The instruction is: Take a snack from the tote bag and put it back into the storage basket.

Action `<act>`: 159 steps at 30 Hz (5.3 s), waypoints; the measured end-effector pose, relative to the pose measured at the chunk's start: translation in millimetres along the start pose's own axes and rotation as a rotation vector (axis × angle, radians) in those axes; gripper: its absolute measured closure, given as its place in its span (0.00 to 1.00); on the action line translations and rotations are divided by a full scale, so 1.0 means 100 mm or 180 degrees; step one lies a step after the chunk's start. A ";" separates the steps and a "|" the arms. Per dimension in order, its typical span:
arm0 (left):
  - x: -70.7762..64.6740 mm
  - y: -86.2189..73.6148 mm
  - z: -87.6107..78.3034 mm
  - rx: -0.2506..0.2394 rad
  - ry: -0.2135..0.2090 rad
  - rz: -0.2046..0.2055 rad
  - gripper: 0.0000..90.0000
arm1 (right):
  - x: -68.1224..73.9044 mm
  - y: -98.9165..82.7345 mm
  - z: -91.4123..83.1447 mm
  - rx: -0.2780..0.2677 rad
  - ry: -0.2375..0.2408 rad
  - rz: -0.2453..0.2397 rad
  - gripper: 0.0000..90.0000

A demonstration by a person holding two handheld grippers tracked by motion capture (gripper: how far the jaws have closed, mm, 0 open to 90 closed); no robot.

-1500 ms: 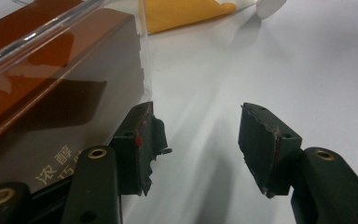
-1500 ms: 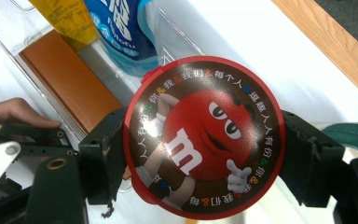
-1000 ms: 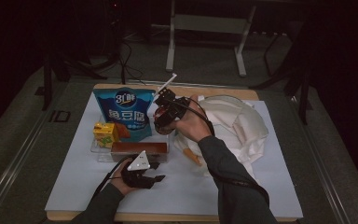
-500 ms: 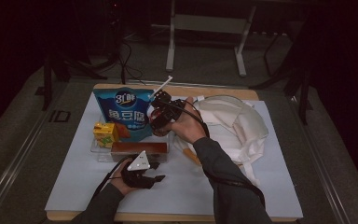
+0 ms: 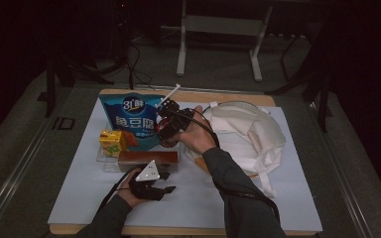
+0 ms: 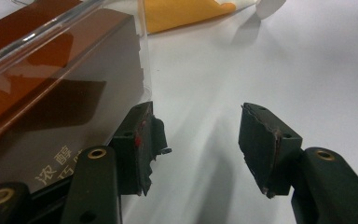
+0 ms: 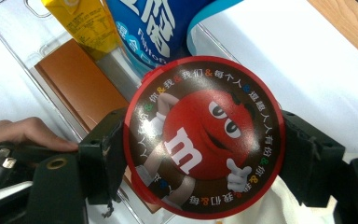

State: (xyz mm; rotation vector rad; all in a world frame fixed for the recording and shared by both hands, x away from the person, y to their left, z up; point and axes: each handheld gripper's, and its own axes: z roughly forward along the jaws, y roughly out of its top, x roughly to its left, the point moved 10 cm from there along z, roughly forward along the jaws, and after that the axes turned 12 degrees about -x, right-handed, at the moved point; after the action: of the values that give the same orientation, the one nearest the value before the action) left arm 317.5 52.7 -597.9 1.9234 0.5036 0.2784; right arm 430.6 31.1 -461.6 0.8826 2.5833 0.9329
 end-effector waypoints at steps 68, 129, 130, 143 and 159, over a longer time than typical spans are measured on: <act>0.00 0.00 0.00 -0.0005 -0.0003 -0.0010 0.51 | -0.04 -0.13 0.37 0.0117 -0.0194 0.0129 0.28; 0.00 0.00 0.00 -0.0003 0.0003 -0.0010 0.50 | -0.14 -0.20 0.30 0.0143 -0.0157 0.0147 0.34; 0.00 0.00 0.00 -0.0005 0.0003 -0.0012 0.50 | -0.14 -0.20 0.30 0.0137 -0.0146 0.0160 0.34; 0.00 0.00 0.00 -0.0002 0.0005 -0.0022 0.50 | -0.13 -0.21 0.27 0.0154 -0.0135 0.0127 0.35; 0.01 0.00 0.00 0.0006 0.0009 -0.0033 0.49 | -0.21 -0.20 0.08 0.0063 -0.0115 0.0158 0.35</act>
State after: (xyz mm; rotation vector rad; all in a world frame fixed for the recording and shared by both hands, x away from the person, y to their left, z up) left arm 318.4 53.2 -598.2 1.9218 0.5158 0.2739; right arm 441.2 10.4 -479.8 0.9638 2.5551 0.8975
